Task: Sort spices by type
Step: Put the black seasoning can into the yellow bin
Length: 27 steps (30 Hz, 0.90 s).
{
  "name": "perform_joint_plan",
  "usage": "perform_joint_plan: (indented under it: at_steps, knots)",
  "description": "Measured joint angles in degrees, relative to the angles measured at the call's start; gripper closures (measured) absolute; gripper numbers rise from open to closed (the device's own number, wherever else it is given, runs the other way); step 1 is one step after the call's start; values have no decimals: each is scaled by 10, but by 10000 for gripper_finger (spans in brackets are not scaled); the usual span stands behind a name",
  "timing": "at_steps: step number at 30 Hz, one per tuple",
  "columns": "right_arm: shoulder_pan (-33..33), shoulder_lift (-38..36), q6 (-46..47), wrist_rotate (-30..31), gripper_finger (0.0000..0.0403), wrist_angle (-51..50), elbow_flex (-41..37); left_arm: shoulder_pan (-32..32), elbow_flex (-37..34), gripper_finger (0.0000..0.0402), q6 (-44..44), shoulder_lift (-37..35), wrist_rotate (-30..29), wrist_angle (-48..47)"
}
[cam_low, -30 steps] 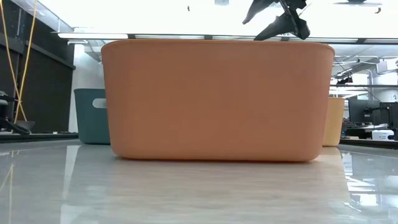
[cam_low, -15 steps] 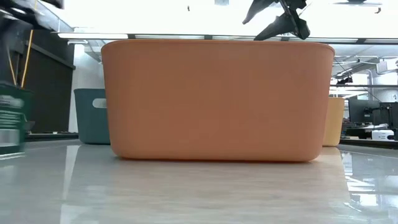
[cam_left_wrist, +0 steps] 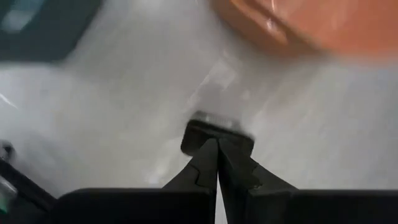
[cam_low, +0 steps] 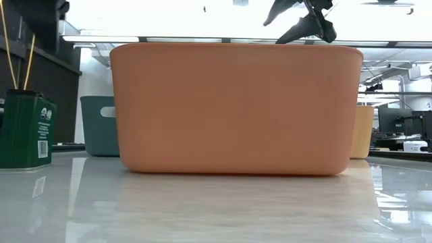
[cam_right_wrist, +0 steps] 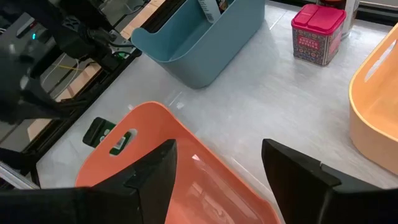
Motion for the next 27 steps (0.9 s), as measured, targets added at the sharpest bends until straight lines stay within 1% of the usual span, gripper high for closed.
perform_joint_plan:
  at_steps: [4,8,11,14,19,21,24,27]
  knots:
    - [0,0,0,0,171,0,0,-17,0,396,-178,-4,-48,0]
    - [0,0,0,0,171,0,0,-23,1,365,-312,19,-80,0]
    - [0,0,0,0,171,0,0,-23,1,331,-349,40,-74,-1]
    - [0,0,-10,1,171,0,0,-23,1,291,-365,59,-43,-6]
    - [0,0,-20,2,171,-2,0,-23,1,226,-420,78,-3,-20]
    - [0,0,-21,2,171,-4,0,-23,1,205,-447,80,3,-20]
    - [0,0,-24,2,171,-10,0,-23,1,183,-493,83,3,-20]
    - [0,0,-26,2,171,-13,0,-25,-9,172,-518,85,4,-8]
